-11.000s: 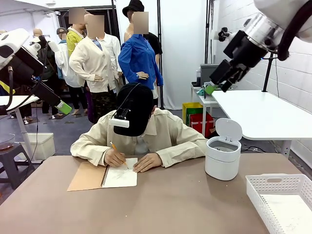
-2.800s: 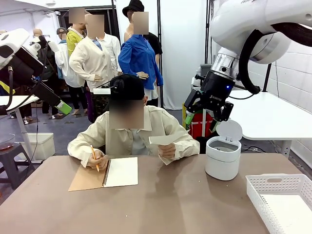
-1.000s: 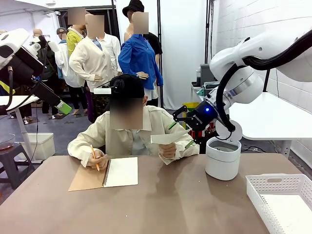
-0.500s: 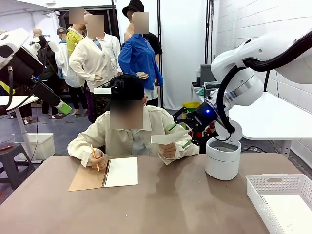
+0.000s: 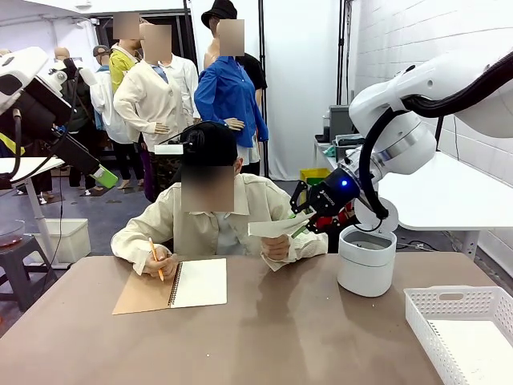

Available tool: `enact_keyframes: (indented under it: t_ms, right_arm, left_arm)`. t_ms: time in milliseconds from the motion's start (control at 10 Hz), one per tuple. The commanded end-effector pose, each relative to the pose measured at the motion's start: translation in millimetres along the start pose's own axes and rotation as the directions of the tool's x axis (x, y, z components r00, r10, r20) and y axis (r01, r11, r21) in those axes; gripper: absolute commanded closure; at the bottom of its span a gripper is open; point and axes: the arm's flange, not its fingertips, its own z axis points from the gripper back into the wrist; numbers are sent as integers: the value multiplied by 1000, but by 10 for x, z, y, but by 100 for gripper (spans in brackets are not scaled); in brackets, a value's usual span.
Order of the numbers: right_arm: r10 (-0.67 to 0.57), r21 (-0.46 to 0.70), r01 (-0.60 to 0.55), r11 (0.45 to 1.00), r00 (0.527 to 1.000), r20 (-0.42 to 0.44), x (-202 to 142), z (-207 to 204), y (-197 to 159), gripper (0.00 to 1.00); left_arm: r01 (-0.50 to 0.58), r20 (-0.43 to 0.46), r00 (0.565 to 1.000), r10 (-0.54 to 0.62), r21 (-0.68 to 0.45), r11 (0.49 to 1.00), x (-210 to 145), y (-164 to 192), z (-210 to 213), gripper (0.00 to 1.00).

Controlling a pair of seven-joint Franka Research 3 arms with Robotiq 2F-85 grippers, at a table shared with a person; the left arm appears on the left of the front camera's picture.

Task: Sort the paper based on its condition.
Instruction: If a person hands you a paper, place it in the Organizing basket , and if it's crumpled, put it in the Trash can.

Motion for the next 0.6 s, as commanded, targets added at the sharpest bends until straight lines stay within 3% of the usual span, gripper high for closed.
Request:
enact_keyframes:
  t_ms: [0,500]
  right_arm:
    - [22,41,-21,999,1000,-16,-17,-19,-48,100]
    - [42,41,-40,998,998,-39,-42,-6,-52,100]
  left_arm:
    - [0,2,1000,0,-2,1000,-5,6,7,0]
    - [0,2,1000,0,-2,1000,-5,6,7,0]
